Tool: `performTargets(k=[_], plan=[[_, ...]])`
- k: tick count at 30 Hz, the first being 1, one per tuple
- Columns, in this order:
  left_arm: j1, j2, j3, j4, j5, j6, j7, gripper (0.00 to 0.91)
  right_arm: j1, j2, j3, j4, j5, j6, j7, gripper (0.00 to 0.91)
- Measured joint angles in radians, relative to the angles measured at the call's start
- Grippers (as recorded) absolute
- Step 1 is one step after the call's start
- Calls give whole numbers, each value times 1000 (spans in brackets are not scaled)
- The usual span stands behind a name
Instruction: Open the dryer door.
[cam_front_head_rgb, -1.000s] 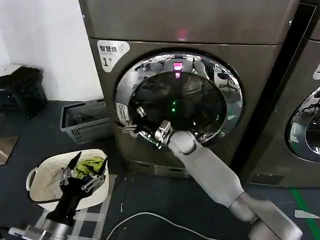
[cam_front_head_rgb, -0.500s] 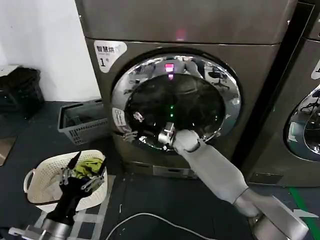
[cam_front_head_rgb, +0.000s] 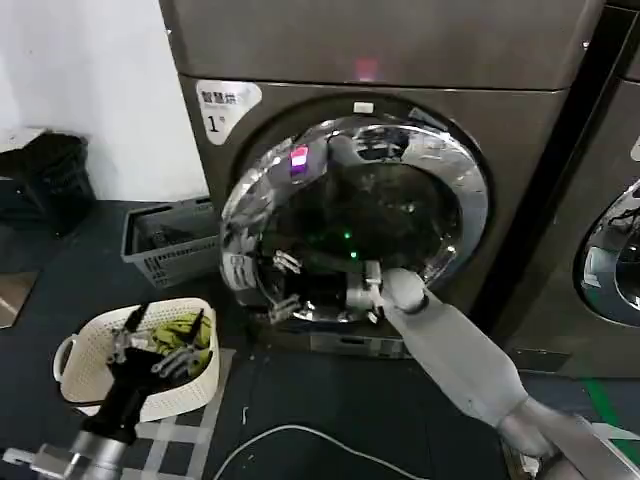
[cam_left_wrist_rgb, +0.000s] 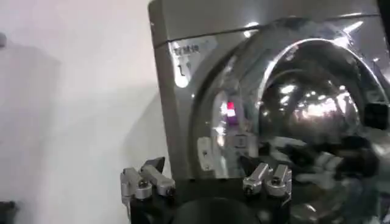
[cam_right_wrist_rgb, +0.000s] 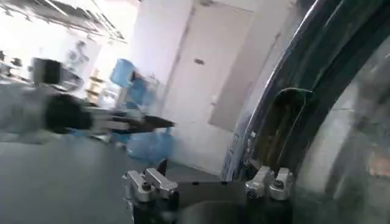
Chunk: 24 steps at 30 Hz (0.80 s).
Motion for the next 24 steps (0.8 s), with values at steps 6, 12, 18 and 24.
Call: performTargets(k=[6, 12, 18, 24], plan=[[-29, 34, -60, 23, -51, 24, 34, 907, -36, -59, 16, 97, 9, -17, -35, 907], [-72, 79, -64, 58, -67, 30, 66, 907, -79, -122, 16, 185, 26, -21, -52, 907], [-121, 124, -24, 100, -70, 42, 70, 907, -138, -180, 148, 269, 44, -22, -76, 907], [-173, 163, 28, 130, -66, 55, 70, 907, -228, -235, 232, 351, 37, -33, -120, 907]])
